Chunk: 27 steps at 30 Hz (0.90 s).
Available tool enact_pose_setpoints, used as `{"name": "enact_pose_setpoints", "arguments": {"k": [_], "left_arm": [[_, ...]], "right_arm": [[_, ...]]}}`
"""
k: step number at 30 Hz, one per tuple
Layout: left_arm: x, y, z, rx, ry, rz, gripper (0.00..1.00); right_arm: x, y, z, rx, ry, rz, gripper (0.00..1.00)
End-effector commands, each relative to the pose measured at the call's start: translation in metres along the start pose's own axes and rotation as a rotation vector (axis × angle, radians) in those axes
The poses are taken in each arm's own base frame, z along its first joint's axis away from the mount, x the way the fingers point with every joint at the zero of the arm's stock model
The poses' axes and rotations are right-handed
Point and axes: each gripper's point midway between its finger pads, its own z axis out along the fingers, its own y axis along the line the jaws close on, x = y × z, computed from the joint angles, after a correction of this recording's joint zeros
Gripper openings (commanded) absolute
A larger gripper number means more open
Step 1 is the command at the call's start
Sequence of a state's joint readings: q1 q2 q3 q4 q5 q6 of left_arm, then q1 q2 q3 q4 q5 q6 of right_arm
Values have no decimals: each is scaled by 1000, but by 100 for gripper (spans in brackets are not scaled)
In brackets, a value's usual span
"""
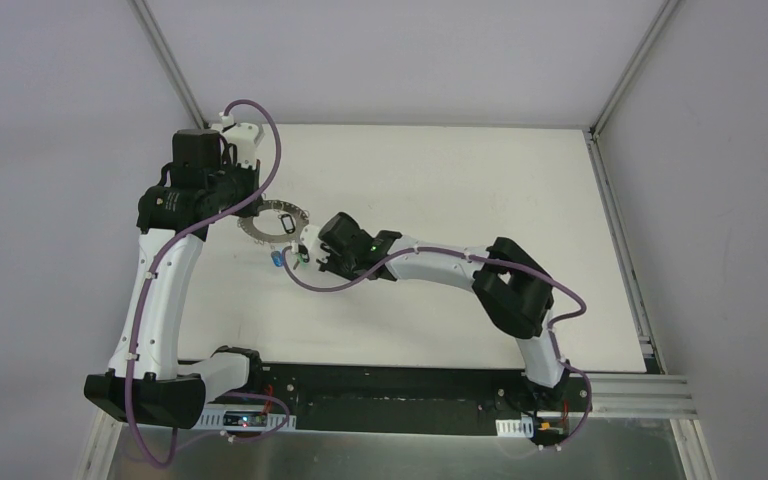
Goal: Put the keys on the keyring
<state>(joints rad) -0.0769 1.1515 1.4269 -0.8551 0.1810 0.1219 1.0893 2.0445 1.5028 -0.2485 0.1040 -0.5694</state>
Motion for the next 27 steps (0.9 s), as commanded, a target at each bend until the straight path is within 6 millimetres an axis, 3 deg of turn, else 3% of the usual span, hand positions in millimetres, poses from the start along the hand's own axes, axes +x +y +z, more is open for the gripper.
{"name": "enact_pose_setpoints", "arguments": {"k": [1,5,8,17,27], "left_arm": [[-17,-2,-13,16,-67,5,0],[-16,-3,-12,20,-60,4,0],[-16,-3,-11,22,-60,7,0],[-14,-2,-9,21,-45,15,0],[-11,-3,-8,28,-35,21,0]], "right_arm": [[-17,-8,-31,-22,-62,33,4],[-12,-8,-33,-55,-60,48,4],[-6,-9,-28,-58,-44,42,10],[-3,4,-8,-126,-24,48,51],[4,2,13,-127,19,48,53]]}}
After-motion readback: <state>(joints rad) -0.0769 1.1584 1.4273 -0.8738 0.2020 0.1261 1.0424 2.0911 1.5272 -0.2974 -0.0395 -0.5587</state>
